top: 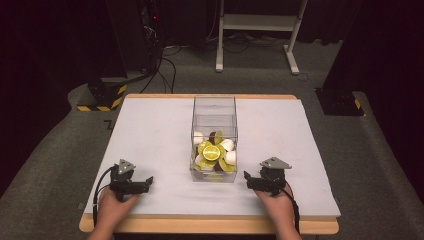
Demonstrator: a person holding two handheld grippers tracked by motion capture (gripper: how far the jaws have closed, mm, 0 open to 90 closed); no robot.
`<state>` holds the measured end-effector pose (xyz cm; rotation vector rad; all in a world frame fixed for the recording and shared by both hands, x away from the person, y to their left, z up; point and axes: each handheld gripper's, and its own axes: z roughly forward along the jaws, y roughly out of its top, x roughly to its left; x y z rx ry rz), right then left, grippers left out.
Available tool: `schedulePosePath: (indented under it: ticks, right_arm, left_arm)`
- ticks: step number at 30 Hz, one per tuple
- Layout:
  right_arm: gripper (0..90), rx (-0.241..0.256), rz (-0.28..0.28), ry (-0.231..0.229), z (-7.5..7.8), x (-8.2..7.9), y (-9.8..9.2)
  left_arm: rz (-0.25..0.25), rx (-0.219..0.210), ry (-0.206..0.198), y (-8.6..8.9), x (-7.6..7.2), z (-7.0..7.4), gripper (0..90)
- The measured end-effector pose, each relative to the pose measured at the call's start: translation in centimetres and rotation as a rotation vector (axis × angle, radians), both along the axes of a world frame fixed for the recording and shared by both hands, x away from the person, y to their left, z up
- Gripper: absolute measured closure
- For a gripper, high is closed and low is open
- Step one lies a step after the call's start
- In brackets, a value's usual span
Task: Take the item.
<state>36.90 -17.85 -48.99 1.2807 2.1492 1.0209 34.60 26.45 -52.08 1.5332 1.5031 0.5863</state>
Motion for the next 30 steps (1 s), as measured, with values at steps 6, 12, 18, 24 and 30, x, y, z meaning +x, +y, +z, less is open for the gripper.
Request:
schedulePosePath:
  ticks: [6, 12, 18, 24, 30]
  right_arm:
    - [13.4, -0.001, 0.020, -0.023, 0.2, -0.2, 0.3]
    - [13.4, 0.009, 0.024, -0.035, 0.5, -0.3, 0.3]
    - [13.4, -0.015, 0.034, -0.055, 0.7, -0.4, 0.4]
    - [13.5, -0.011, 0.043, -0.067, 1.0, -0.4, 0.7]
    - [13.5, -0.005, 0.053, -0.088, 1.6, -0.2, 0.7]
  left_arm:
    - [-0.001, 0.001, 0.000, 0.0, 0.0, 0.0, 5.0]
    - [-0.001, 0.001, 0.000, 0.0, 0.0, 0.0, 5.0]
    - [0.000, 0.000, 0.000, 0.0, 0.0, 0.0, 5.0]
    - [-0.001, 0.001, 0.001, 0.0, 0.0, 0.0, 5.0]
    - [-0.002, 0.003, 0.002, 0.0, 0.0, 0.0, 5.0]
